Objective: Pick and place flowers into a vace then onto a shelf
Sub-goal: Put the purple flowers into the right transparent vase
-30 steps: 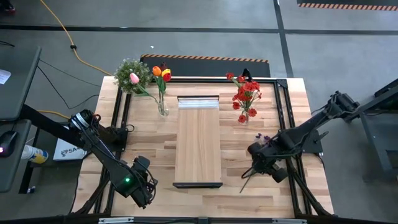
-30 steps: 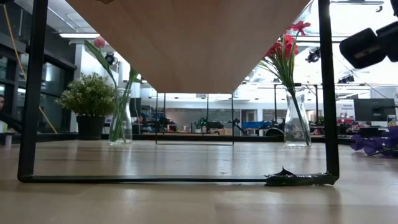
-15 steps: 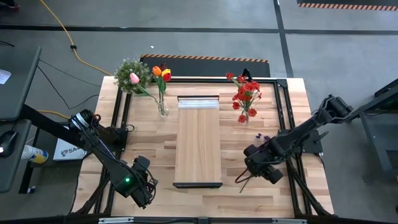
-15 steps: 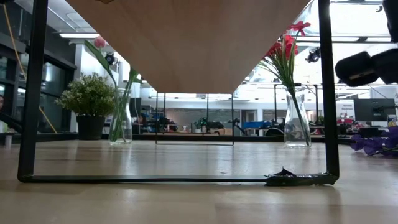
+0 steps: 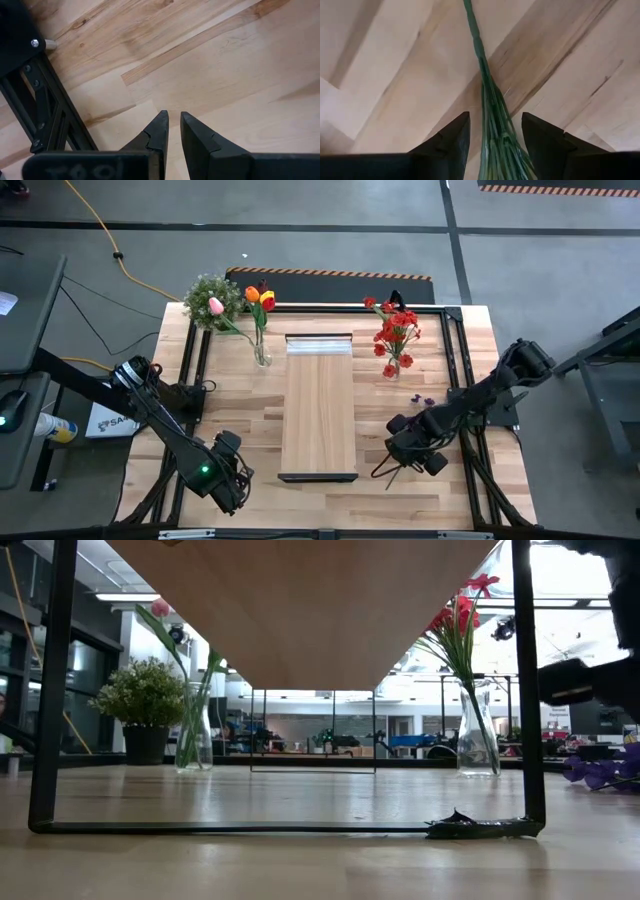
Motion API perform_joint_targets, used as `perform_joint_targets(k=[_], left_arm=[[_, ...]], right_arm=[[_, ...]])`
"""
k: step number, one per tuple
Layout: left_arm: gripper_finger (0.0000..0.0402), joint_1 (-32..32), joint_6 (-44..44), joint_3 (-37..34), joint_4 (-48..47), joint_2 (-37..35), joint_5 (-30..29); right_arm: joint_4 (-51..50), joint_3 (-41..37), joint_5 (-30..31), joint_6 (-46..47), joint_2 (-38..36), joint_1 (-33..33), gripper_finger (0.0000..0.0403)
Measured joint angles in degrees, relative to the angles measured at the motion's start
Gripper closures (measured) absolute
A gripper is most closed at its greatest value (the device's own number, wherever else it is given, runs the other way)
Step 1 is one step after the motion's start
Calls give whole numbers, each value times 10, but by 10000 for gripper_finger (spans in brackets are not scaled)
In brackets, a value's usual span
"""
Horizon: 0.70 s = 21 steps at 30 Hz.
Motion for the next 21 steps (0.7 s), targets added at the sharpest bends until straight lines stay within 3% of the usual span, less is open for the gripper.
perform_joint_targets(k=[14,21], left_arm=[[316,0,0,0,0,0,-1],[316,0,0,0,0,0,-6]], right_arm=[[18,2,-3,-13,70,-2,238],[31,1,4,-3,71,-2,286]])
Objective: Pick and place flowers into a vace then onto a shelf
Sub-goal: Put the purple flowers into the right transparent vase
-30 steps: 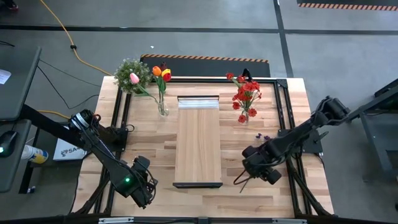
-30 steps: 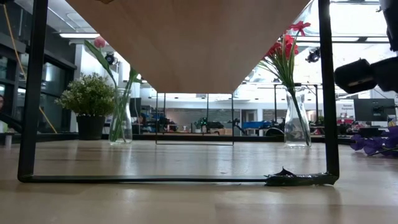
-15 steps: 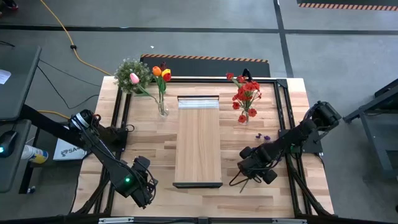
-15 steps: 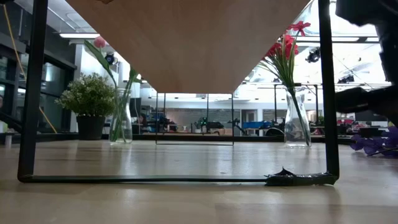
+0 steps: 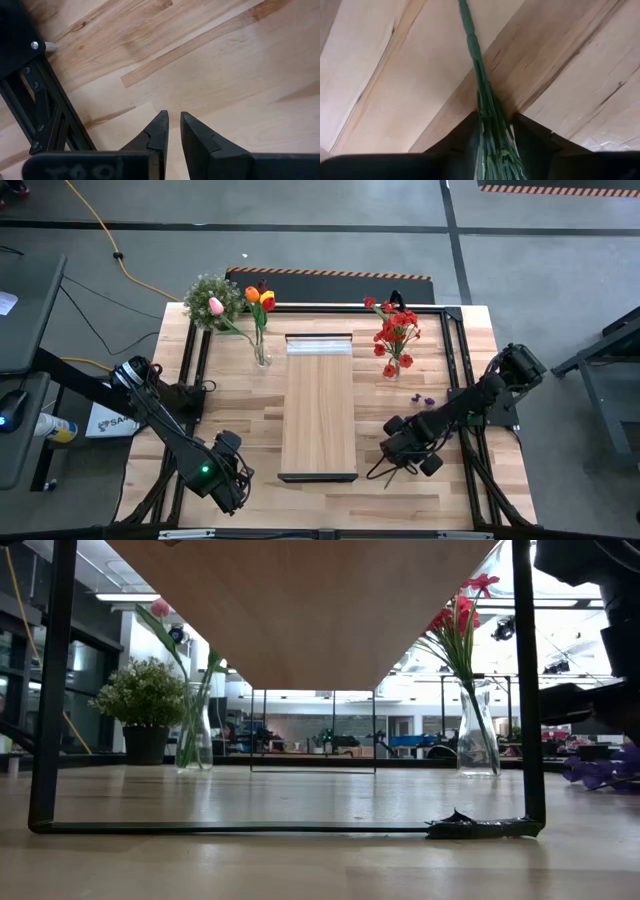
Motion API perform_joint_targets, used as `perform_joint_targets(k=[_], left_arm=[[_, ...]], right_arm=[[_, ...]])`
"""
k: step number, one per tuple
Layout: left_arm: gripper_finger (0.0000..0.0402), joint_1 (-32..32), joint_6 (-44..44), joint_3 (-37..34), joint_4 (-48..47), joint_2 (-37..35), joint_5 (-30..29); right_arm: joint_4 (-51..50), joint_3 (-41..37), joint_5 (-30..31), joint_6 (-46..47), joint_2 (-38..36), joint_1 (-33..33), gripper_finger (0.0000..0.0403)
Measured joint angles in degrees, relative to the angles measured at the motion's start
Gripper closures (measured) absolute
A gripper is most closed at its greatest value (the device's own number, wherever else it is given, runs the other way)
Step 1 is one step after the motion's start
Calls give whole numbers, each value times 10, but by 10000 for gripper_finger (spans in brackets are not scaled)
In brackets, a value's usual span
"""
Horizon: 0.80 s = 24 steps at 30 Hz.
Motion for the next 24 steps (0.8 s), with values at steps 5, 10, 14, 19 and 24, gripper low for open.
perform_joint_targets(k=[5,10,14,19,24], left_arm=[[316,0,0,0,0,0,-2],[316,0,0,0,0,0,-2],[316,0,0,0,0,0,-1],[316,0,0,0,0,0,-1],[316,0,0,0,6,0,-1]], right_arm=[[3,0,-2,0,1,0,338],[3,-1,-4,14,1,0,388],[3,-1,-6,31,1,0,390],[0,-1,-6,37,1,0,396],[-2,-1,-7,46,-2,1,398]])
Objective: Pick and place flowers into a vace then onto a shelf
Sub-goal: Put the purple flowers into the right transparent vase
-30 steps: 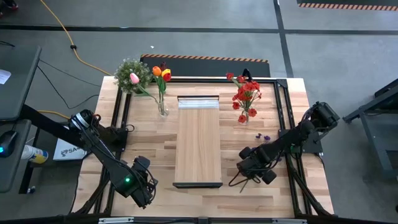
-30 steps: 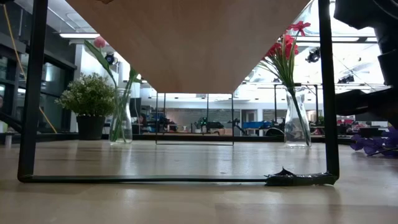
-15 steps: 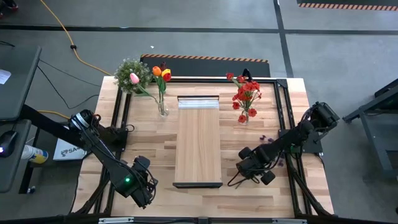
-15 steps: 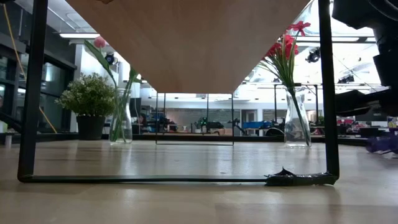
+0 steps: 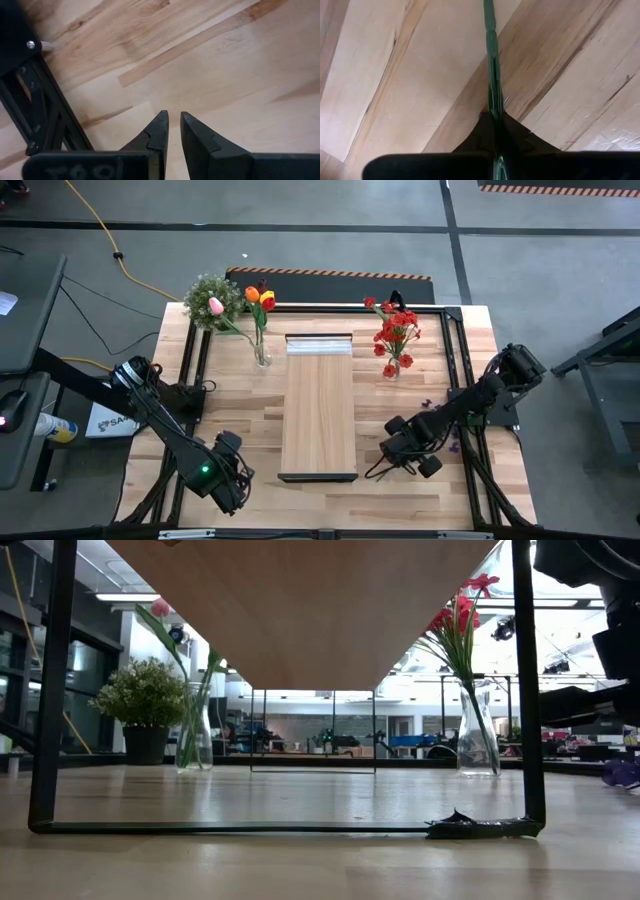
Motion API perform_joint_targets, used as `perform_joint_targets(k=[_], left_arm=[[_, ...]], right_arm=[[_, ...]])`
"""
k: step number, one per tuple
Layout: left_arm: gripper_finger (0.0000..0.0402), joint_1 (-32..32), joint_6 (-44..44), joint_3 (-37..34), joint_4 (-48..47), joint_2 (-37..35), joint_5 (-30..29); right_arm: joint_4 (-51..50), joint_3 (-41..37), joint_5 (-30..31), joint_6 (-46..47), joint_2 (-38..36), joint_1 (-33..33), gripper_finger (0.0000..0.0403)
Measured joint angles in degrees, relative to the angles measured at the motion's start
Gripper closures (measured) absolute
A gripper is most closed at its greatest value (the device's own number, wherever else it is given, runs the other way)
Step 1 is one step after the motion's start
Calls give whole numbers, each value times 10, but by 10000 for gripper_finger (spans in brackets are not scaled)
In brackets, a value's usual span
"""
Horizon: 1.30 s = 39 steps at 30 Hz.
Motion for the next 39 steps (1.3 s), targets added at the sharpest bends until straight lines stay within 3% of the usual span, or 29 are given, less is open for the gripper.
perform_joint_targets(k=[18,32,39], left_arm=[[316,0,0,0,50,0,1],[316,0,0,0,77,0,2],[316,0,0,0,85,0,2]], right_arm=[[-58,-2,64,31,-145,2,402],[-52,0,162,97,-256,16,403],[-48,67,197,117,-288,16,403]])
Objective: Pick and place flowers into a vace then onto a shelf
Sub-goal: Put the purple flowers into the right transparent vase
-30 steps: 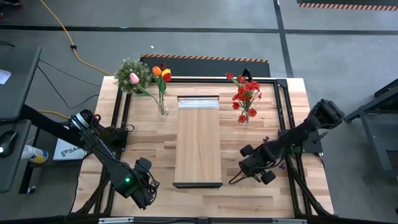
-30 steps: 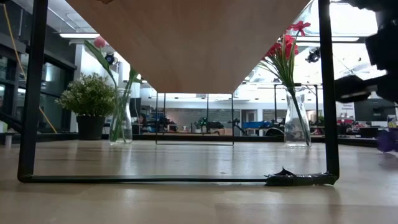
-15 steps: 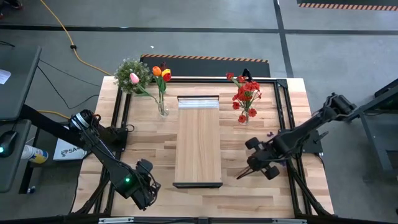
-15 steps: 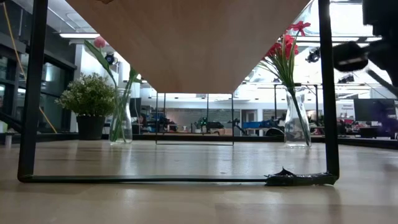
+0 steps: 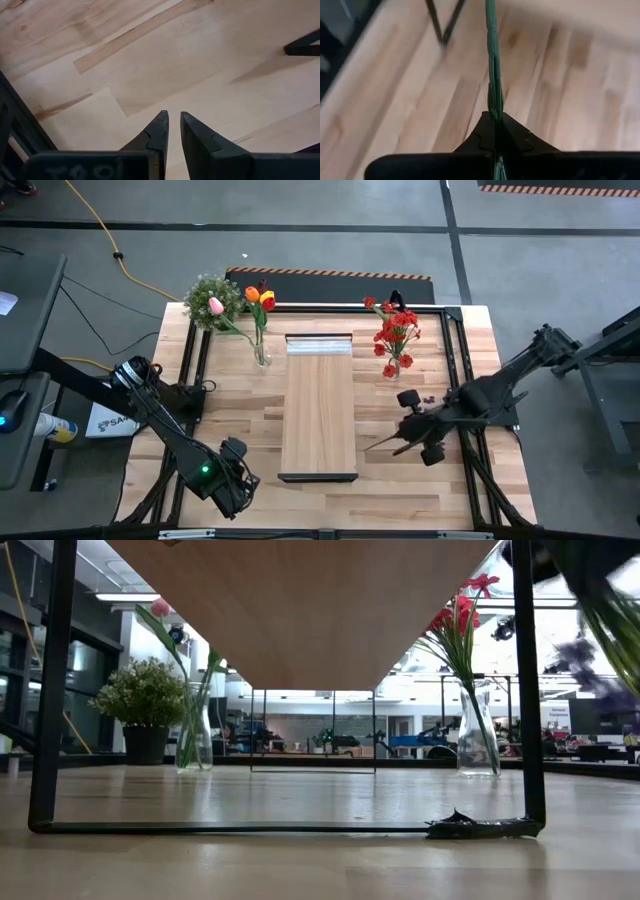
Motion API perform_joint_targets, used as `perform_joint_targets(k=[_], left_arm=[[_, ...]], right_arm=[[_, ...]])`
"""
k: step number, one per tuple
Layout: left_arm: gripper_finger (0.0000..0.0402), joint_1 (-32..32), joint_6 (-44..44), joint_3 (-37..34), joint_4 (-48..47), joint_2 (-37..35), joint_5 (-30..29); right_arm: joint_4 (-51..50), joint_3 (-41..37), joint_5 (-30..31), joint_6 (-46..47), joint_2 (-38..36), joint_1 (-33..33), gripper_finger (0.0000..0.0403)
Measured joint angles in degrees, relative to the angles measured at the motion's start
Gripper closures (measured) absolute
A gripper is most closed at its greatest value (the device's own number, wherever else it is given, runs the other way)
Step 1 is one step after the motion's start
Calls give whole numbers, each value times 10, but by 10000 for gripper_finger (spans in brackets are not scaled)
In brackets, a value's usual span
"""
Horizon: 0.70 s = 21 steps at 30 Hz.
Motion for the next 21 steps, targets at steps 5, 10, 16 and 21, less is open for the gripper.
perform_joint_targets(k=[5,10,16,21], left_arm=[[316,0,0,0,2,0,0],[316,0,0,0,23,0,-1],[316,0,0,0,62,0,-2],[316,0,0,0,90,-1,22]], right_arm=[[-8,95,28,-24,6,0,402],[-28,189,55,-27,29,10,402],[-48,298,62,-46,82,30,402],[-93,393,102,-130,142,46,402]])
